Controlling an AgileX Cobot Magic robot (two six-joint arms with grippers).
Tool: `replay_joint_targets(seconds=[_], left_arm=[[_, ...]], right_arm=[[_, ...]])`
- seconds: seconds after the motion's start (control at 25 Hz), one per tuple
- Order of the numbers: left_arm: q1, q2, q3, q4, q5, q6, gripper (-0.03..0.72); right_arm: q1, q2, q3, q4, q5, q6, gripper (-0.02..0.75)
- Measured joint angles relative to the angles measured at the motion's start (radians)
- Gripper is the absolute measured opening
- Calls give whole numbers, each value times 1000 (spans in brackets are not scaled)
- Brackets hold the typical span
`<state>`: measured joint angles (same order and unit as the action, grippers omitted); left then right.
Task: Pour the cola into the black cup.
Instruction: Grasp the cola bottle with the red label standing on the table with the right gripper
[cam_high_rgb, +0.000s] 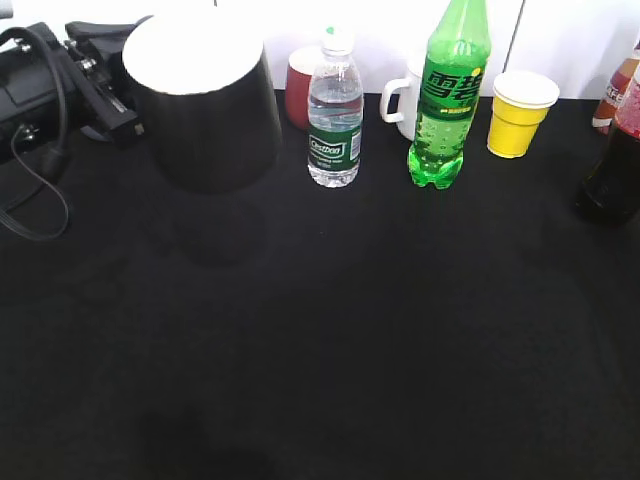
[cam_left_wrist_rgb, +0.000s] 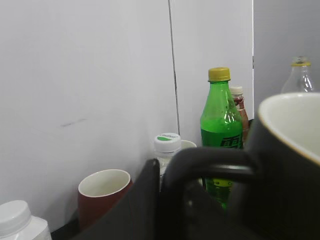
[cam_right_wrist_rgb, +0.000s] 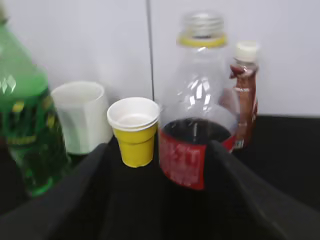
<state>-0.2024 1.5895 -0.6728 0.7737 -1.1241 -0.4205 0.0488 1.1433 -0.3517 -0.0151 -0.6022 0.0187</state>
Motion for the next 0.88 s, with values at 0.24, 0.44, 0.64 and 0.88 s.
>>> replay_joint_targets(seconds=[0.24, 0.44, 0.64, 0.88], left_arm=[[0, 0, 0, 0, -16, 0, 43], [0, 0, 0, 0, -16, 0, 43], [0, 0, 0, 22, -16, -1, 43], [0, 0, 0, 22, -16, -1, 43]], right_arm=[[0, 217, 253, 115, -561, -167, 447], [0, 539, 254, 79, -606, -135, 447], [0, 550, 202, 44, -606, -52, 447], [0, 550, 174, -30, -607, -51, 447]])
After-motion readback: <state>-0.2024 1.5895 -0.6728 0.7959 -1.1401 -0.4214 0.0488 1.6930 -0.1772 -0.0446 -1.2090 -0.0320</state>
